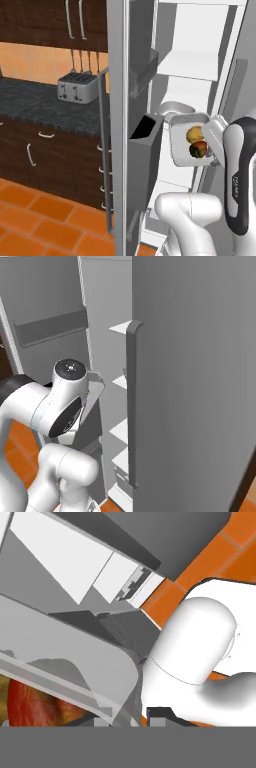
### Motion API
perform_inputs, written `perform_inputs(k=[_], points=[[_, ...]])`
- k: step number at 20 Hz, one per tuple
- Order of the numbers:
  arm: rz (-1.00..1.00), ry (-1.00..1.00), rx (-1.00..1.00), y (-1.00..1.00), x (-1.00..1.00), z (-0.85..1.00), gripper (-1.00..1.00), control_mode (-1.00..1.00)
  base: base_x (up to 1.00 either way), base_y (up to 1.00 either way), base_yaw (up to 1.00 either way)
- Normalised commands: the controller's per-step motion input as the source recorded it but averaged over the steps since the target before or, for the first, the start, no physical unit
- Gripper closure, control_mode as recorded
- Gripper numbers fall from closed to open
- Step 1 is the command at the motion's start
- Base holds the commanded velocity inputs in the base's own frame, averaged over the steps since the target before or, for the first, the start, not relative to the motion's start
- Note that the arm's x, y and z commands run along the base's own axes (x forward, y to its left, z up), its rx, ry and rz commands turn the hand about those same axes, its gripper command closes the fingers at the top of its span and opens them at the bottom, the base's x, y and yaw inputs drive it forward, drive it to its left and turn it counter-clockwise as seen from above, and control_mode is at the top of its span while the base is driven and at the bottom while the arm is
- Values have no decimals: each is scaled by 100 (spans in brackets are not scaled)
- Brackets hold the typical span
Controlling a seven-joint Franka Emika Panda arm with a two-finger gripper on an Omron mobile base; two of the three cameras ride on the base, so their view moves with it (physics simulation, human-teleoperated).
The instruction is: Take the meat container that has the chicken drumstick and place it on the second highest rack of the freezer. Then take the vegetable container that has the squash and bell pepper and place it on the highest rack of the freezer.
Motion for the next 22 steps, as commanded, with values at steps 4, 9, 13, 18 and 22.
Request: perform_inputs(k=[4, 9, 13, 18, 22], points=[[0, 0, 0, 0, 0, 0, 100, 100, 45, 5, -26], [0, 0, 0, 0, 0, 0, 100, 100, 89, 6, -37], [0, 0, 0, 0, 0, 0, 100, 100, 24, 0, -38], [0, 0, 0, 0, 0, 0, 100, 100, 13, 0, -22], [0, 0, 0, 0, 0, 0, 100, 100, 0, 0, -4]])
